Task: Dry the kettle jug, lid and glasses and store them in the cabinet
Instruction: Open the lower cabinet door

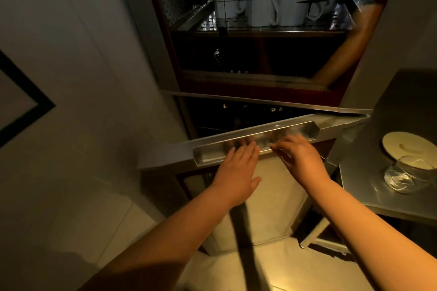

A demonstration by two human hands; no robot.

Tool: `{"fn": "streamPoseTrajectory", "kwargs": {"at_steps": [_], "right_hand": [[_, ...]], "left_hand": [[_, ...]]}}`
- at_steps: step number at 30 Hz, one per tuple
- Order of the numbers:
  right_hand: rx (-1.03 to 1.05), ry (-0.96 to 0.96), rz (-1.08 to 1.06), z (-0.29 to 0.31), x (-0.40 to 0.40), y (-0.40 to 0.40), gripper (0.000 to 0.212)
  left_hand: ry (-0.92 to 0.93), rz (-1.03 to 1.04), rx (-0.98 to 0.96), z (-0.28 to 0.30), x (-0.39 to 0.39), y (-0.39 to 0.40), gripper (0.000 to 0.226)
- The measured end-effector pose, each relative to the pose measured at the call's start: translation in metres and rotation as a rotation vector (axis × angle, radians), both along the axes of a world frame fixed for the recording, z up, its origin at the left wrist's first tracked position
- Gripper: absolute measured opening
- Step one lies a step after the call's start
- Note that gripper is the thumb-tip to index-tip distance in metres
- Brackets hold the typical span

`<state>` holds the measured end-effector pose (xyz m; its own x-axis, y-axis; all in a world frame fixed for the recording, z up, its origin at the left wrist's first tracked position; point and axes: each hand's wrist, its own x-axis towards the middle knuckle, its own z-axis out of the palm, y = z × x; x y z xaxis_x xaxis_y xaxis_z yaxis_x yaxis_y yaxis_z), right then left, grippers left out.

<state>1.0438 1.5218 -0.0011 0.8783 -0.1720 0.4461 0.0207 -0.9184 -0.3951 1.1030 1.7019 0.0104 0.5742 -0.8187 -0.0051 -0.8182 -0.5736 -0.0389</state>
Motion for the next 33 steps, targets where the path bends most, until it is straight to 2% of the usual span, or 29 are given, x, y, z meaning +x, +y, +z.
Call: {"fn": "streamPoseTrajectory", "kwargs": {"at_steps": [4, 7, 11, 16, 21, 25, 33], "right_hand": [[0.035, -0.010, -0.082, -0.001, -0.035, 0.016, 0.042], [-0.034, -0.003, -0.103, 0.002, -0.054, 0.029, 0.055], [-0.042, 0.095, -0.164, 0.009, -0.067, 0.036, 0.052], [-0.022, 0.097, -0.297, 0.015, -0.092, 0.049, 0.047], [-0.015, 0.148, -0.454, 0.021, -0.112, 0.058, 0.045], [0.118, 0.153, -0.556, 0.026, -0.127, 0.066, 0.045], [0.088, 0.258, -0.569, 0.034, -0.157, 0.053, 0.052]], "left_hand": [[-0.148, -0.164, 0.081, 0.016, -0.017, 0.002, 0.070], [-0.091, -0.238, 0.081, 0.032, -0.028, -0.005, 0.070], [-0.005, -0.320, 0.097, 0.046, -0.037, -0.012, 0.068], [0.137, -0.437, 0.035, 0.048, -0.039, -0.009, 0.066], [0.155, -0.605, -0.037, 0.035, -0.041, -0.015, 0.063], [0.175, -0.693, -0.074, 0.027, -0.044, -0.028, 0.065], [0.226, -0.730, -0.090, 0.024, -0.053, -0.059, 0.077]]}}
